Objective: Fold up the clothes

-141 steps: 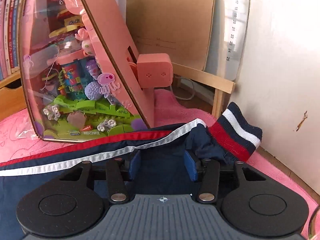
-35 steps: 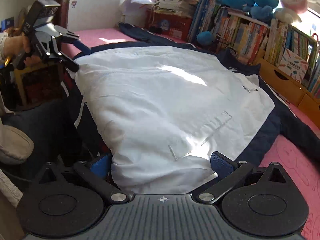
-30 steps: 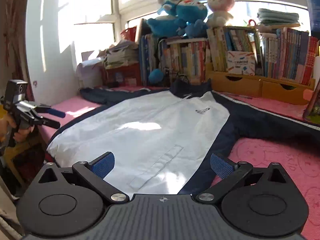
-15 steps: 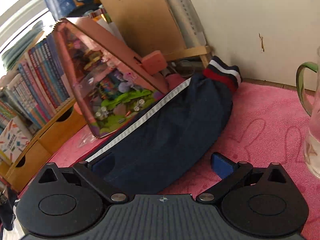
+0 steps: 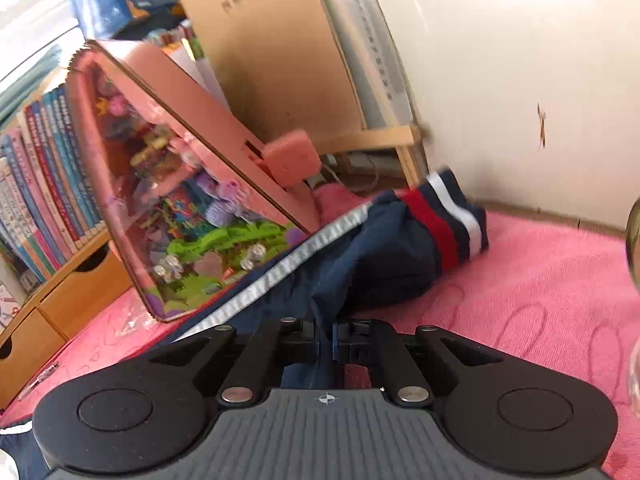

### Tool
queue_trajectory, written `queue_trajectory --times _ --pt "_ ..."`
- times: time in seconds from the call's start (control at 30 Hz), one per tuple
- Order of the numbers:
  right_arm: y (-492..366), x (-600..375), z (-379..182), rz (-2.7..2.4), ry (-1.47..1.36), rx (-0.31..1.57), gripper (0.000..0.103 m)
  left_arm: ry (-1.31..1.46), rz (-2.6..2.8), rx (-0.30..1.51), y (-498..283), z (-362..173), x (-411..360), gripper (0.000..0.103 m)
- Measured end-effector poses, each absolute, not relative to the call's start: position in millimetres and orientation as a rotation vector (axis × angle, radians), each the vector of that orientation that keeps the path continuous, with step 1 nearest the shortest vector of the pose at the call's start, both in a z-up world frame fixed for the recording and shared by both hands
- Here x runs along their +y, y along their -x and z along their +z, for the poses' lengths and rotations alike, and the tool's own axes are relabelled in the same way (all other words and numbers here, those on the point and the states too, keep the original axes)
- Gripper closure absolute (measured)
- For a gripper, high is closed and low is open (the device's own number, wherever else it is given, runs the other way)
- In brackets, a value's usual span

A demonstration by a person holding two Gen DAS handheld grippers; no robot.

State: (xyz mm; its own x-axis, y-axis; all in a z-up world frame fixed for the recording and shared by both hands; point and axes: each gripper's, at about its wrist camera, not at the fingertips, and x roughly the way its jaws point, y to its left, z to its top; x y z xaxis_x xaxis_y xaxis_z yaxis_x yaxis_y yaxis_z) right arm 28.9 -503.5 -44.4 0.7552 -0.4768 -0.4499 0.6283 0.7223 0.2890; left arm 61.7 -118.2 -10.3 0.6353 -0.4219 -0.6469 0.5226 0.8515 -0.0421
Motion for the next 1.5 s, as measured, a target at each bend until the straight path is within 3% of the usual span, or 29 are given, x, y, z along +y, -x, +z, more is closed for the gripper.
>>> queue_trajectory --times 0.13,0.27,0.47,0.53,0.57,0.6,0.73,0.8,1.17,1.33,1.5 --pt "-24.1 -429.7 3.2 -0.478 -0.219 0.208 0.096 0.052 -0.544 0.669 -54.1 2.7 -49.8 0.002" --pt "-41.5 -291.3 33.3 -0.112 0.036 0.148 0.096 0.247 -0.359 0.612 -39.6 13.2 50.6 0.000" --pt "-52.5 -96.7 -6.5 0.380 0.291 0.333 0.092 0.517 -0.167 0.646 -17.4 1.7 167.0 0.000" --pt "-47.5 -66.1 -23.3 0.463 0.349 0.424 0.067 0.526 -0.157 0.643 -13.3 1.7 180.3 0.000" --pt "-41.6 -56.9 -28.4 0.492 0.377 0.456 0.038 0.529 -0.153 0.641 -11.7 1.8 185.9 0.000" --pt "-33.3 -52.6 -31.2 0.508 0.397 0.463 0.024 0.522 -0.159 0.636 -12.5 2.4 186.5 0.000" --pt "-6.1 -64.1 -32.8 0.500 0.417 0.453 0.017 0.523 -0.215 0.641 -28.4 2.5 173.9 0.000" --pt "0.8 -78.4 -30.8 0.474 0.407 0.450 0.008 0.519 -0.223 0.649 -39.5 -0.3 164.5 0.000" --pt "-29.1 -191.8 -50.9 0.046 0.446 0.545 0.008 0.258 0.085 0.662 -119.3 -9.3 116.5 0.000" --pt "-33.8 -241.8 -41.9 0.071 0.231 0.563 0.011 0.084 0.149 0.685 -132.2 -18.9 95.3 0.000" --pt "-3.6 -256.6 -30.1 0.163 0.239 0.533 0.011 0.120 0.130 0.695 -134.3 -19.5 102.2 0.000"
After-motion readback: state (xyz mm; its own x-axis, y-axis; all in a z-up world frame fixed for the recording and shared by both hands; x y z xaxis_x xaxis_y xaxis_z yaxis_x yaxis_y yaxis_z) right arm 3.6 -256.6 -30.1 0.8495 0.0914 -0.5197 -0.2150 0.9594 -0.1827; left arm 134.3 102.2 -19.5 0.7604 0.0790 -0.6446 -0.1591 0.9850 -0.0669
